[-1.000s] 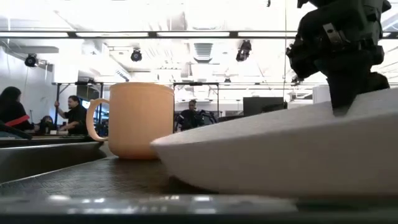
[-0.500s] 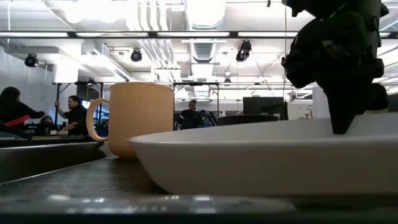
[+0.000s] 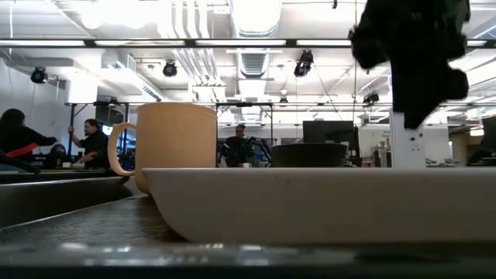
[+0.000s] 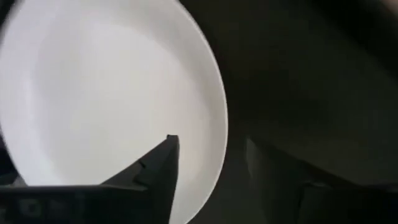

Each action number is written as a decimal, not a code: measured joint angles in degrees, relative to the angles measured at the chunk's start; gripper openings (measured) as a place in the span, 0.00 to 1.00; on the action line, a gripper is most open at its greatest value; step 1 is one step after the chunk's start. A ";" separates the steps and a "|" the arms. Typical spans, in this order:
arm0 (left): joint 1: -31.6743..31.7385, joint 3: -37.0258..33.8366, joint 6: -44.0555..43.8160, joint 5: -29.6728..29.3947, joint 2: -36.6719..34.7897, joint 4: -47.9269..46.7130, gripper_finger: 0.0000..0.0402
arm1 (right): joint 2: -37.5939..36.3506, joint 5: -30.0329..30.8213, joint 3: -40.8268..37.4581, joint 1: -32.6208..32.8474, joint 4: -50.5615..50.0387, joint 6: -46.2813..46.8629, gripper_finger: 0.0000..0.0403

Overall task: Set up tray
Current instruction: Put the black bowl on top of the white plate on the black serving tray

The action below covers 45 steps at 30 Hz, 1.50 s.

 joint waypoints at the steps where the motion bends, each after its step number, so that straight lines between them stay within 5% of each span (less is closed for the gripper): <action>1: -0.01 -0.22 -0.04 0.00 0.01 0.01 0.50 | -0.87 1.08 0.79 -0.08 -2.59 0.02 0.46; 11: 0.02 -1.85 -2.61 -3.48 0.01 0.45 0.50 | -8.68 5.77 2.76 -18.93 -12.29 -7.67 0.47; 22: 0.04 -1.93 -4.49 -4.24 0.01 0.84 0.50 | -2.85 2.67 2.61 -39.96 -7.16 -21.28 0.44; 37: 0.04 -1.95 -9.53 -4.20 0.01 -5.00 0.50 | 11.00 -1.31 2.59 -44.52 1.18 -26.83 0.38; 45: 0.06 -2.75 -10.09 -4.20 -0.50 -5.15 0.50 | 13.34 -1.80 2.59 -44.59 1.23 -28.09 0.16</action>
